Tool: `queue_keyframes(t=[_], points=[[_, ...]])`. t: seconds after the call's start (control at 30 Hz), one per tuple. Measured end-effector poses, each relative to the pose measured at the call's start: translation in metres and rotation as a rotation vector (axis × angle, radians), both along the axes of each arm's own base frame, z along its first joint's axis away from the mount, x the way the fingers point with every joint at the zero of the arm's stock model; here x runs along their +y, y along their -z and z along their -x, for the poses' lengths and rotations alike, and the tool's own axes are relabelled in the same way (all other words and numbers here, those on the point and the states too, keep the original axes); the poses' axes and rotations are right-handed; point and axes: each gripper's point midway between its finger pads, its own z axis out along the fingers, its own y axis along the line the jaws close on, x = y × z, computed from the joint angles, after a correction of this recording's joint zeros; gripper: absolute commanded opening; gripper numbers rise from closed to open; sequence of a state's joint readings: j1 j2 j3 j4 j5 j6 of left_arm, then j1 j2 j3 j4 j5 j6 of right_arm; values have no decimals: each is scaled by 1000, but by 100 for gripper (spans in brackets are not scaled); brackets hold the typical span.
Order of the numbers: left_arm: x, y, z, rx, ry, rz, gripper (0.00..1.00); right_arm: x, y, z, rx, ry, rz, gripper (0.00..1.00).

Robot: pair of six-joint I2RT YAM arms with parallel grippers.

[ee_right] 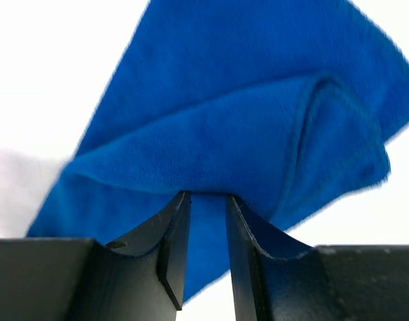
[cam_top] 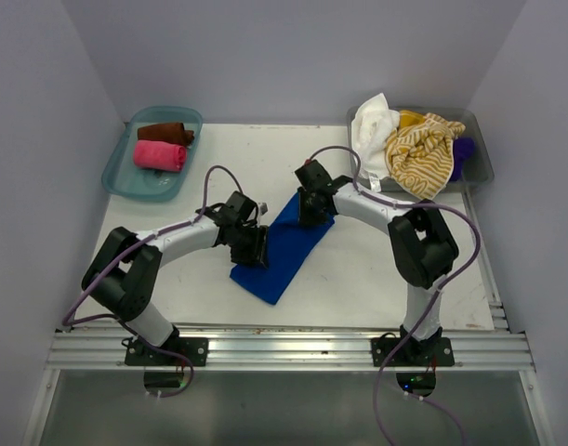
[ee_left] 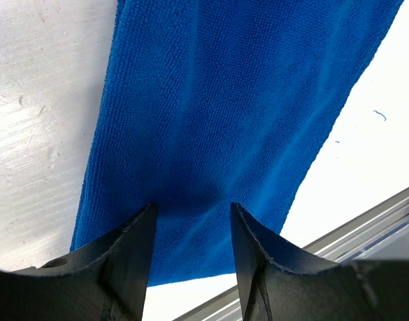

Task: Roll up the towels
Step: Fold the towel

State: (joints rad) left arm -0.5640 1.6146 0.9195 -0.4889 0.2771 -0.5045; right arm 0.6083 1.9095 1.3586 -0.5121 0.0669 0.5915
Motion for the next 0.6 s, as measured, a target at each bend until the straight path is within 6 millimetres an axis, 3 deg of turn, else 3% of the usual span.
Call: queue_keyframes(t=[0.17, 0.4, 0.5, 0.6], points=[[0, 0, 0, -1, 0, 1, 51, 7, 2, -26, -20, 20, 12, 30], [0, -2, 0, -6, 0, 4, 51, 25, -15, -100, -121, 74, -39, 33], [-1, -4, -1, -10, 0, 7, 51, 25, -31, -114, -164, 84, -62, 34], [-1, -4, 0, -9, 1, 10, 51, 23, -40, -115, -184, 84, -71, 33]])
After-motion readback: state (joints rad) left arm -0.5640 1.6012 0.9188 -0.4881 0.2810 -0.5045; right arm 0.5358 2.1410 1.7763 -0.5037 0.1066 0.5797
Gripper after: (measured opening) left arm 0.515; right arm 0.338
